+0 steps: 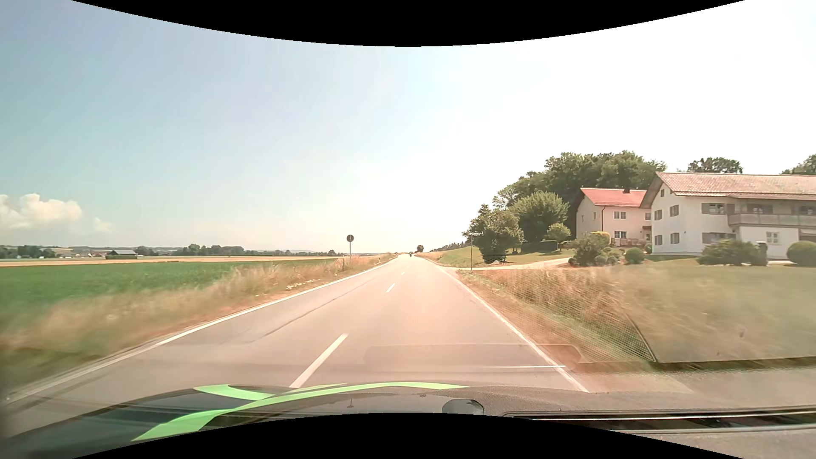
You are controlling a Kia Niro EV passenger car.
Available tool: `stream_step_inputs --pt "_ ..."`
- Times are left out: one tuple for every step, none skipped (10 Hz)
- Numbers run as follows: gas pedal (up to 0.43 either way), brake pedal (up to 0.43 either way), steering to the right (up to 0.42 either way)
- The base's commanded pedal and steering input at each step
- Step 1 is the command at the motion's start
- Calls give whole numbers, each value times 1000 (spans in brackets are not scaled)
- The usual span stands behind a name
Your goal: Follow the waypoints while adhering to traffic rules and regulations
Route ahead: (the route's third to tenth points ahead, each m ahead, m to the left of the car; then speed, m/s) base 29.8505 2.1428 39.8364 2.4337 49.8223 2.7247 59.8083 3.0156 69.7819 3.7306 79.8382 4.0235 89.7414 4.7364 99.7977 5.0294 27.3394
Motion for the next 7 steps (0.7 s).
stream_step_inputs --pt "469 0 -12" --pt "469 0 -12" --pt "469 0 -11" --pt "469 0 -12" --pt "469 0 -11" --pt "469 0 -11" --pt "480 0 -9"
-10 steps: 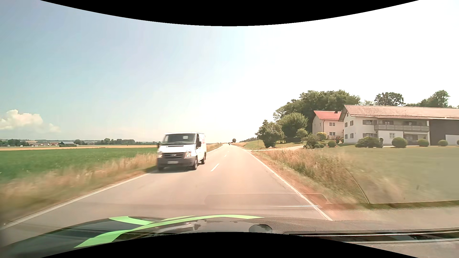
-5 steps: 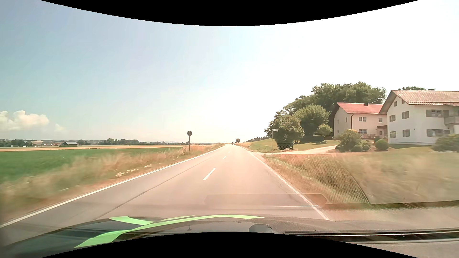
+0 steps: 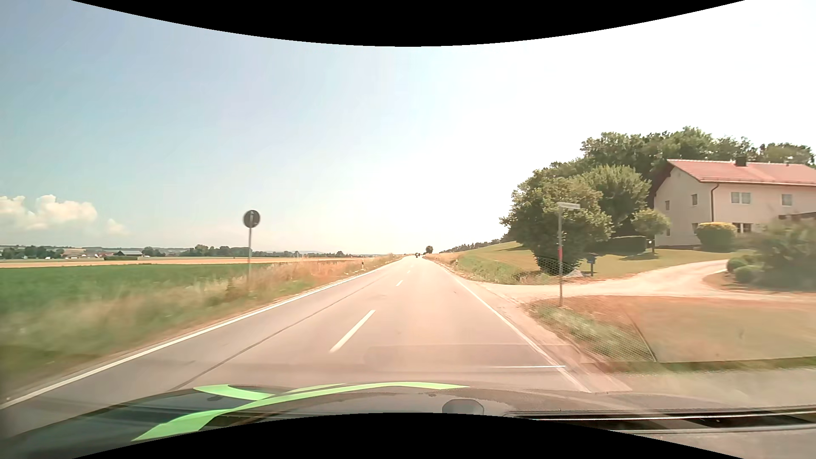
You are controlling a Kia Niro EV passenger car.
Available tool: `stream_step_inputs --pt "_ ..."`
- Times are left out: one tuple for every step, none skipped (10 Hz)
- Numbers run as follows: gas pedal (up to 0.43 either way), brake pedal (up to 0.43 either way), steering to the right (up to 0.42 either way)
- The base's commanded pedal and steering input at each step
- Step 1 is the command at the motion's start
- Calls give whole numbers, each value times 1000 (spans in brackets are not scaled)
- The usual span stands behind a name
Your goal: Follow the waypoints while adhering to traffic rules and regulations
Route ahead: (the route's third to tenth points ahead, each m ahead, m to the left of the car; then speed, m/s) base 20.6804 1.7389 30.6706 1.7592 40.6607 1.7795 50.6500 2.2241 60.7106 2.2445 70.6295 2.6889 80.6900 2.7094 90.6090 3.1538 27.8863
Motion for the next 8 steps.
stream_step_inputs --pt "480 0 -7" --pt "480 0 -6" --pt "480 0 -6" --pt "461 0 -7" --pt "441 0 -7" --pt "441 0 -7" --pt "390 0 -7" --pt "358 0 -7"
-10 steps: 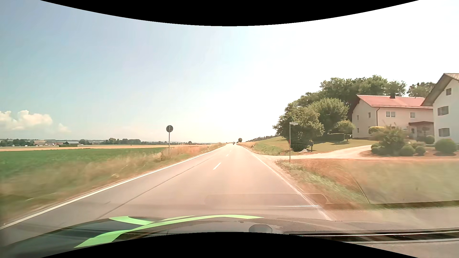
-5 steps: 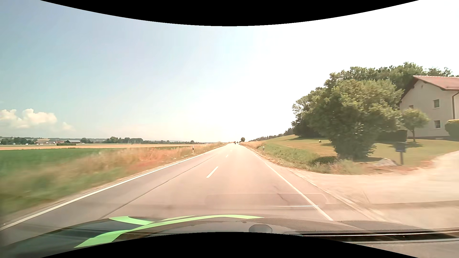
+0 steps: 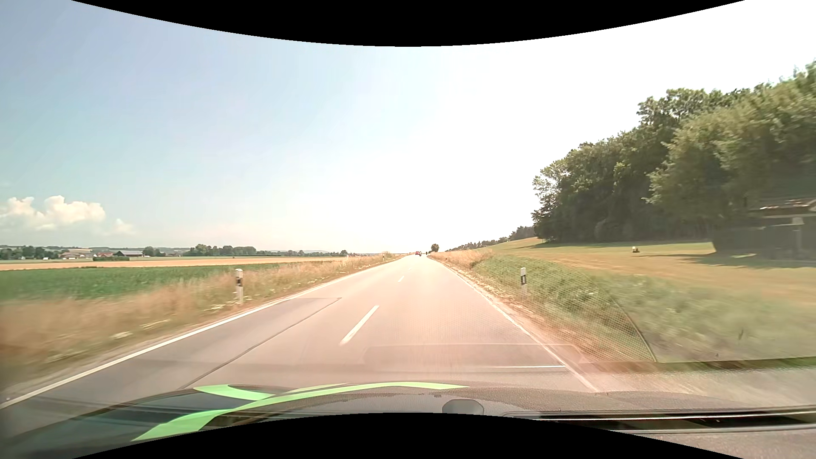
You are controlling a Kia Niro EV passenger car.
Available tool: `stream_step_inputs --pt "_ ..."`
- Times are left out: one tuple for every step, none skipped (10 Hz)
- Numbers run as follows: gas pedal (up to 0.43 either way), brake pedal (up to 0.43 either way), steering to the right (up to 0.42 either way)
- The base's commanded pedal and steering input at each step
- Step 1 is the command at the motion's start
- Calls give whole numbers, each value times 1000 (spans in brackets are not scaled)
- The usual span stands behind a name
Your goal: Follow the waypoints while adhering to traffic rules and regulations
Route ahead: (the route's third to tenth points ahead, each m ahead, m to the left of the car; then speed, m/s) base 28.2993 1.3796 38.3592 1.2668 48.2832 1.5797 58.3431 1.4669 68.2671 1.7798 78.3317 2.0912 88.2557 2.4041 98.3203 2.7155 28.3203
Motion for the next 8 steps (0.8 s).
stream_step_inputs --pt "339 0 -6" --pt "319 0 -6" --pt "319 0 -6" --pt "319 0 -6" --pt "319 0 -6" --pt "319 0 -5" --pt "319 0 -5" --pt "299 0 -5"
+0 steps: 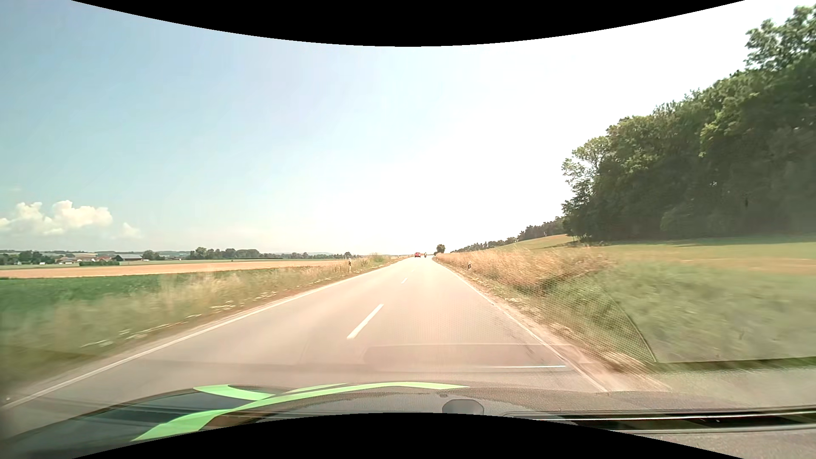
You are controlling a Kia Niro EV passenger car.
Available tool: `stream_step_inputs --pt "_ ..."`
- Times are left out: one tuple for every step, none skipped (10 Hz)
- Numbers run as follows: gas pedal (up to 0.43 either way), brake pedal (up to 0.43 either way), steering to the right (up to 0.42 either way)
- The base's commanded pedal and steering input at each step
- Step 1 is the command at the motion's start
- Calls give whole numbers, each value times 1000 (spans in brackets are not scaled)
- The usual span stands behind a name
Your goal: Follow the waypoints while adhering to traffic rules and regulations
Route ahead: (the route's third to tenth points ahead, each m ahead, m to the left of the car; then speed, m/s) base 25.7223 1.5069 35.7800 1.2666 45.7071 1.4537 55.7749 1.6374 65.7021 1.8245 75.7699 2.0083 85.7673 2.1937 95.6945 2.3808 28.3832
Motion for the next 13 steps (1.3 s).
stream_step_inputs --pt "268 0 -4" --pt "268 0 -1" --pt "268 0 -1" --pt "268 0 -1" --pt "268 0 -2" --pt "268 0 -4" --pt "268 0 -4" --pt "268 0 -4" --pt "268 0 -4" --pt "287 0 -4" --pt "311 0 -4" --pt "311 0 -3" --pt "299 0 -4"
